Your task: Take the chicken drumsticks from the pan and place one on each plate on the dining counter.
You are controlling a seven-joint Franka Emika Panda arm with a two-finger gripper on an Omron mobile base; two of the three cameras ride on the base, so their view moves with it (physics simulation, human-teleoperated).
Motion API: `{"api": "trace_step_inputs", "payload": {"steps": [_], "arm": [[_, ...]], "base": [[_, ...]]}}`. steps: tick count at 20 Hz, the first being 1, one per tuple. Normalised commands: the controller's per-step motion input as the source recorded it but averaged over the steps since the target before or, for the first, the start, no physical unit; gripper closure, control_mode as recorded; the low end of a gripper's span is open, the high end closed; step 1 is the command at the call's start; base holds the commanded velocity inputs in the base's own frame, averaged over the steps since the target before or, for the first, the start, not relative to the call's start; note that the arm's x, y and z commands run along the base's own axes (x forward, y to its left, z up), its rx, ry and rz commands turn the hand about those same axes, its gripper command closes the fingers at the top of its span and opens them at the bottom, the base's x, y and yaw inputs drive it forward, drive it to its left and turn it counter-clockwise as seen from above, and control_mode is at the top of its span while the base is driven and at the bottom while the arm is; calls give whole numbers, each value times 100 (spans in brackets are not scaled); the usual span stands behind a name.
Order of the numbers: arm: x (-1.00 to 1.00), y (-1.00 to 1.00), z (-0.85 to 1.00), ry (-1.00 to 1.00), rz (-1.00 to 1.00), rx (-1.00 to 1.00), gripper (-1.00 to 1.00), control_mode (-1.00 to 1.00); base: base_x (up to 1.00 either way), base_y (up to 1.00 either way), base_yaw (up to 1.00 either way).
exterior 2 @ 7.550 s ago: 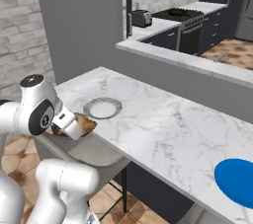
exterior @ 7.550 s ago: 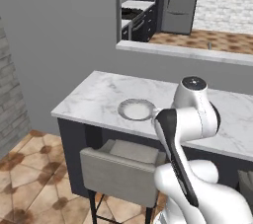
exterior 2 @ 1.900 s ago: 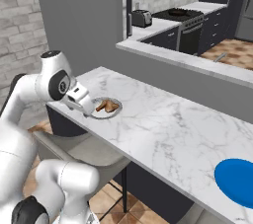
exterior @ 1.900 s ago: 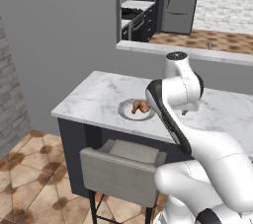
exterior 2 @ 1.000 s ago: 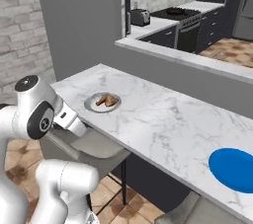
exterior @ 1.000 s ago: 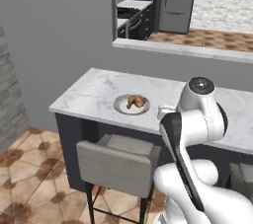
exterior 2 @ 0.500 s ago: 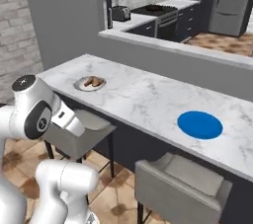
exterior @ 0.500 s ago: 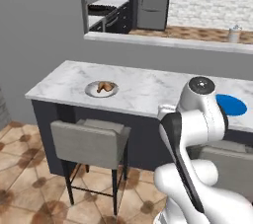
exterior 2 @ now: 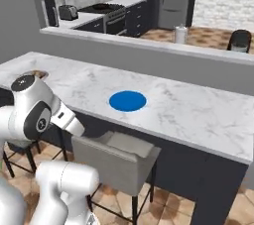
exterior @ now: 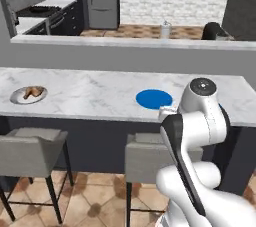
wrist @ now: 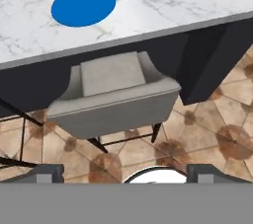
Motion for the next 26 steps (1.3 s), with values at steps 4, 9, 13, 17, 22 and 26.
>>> {"api": "trace_step_inputs", "payload": {"steps": [4, 9, 13, 17, 22, 26], "arm": [[0, 0, 0, 0, 0, 0, -100, 100], [0, 0, 0, 0, 0, 0, -100, 100], [0, 0, 0, 0, 0, 0, -100, 100], [0, 0, 0, 0, 0, 0, -100, 100], [0, 0, 0, 0, 0, 0, -100, 100], [0, 0, 0, 0, 0, 0, -100, 100]], "base": [[-17, -100, -37], [0, -100, -36], [1, -100, -26], [12, -100, -5], [24, -100, 0], [48, -100, 10]]}}
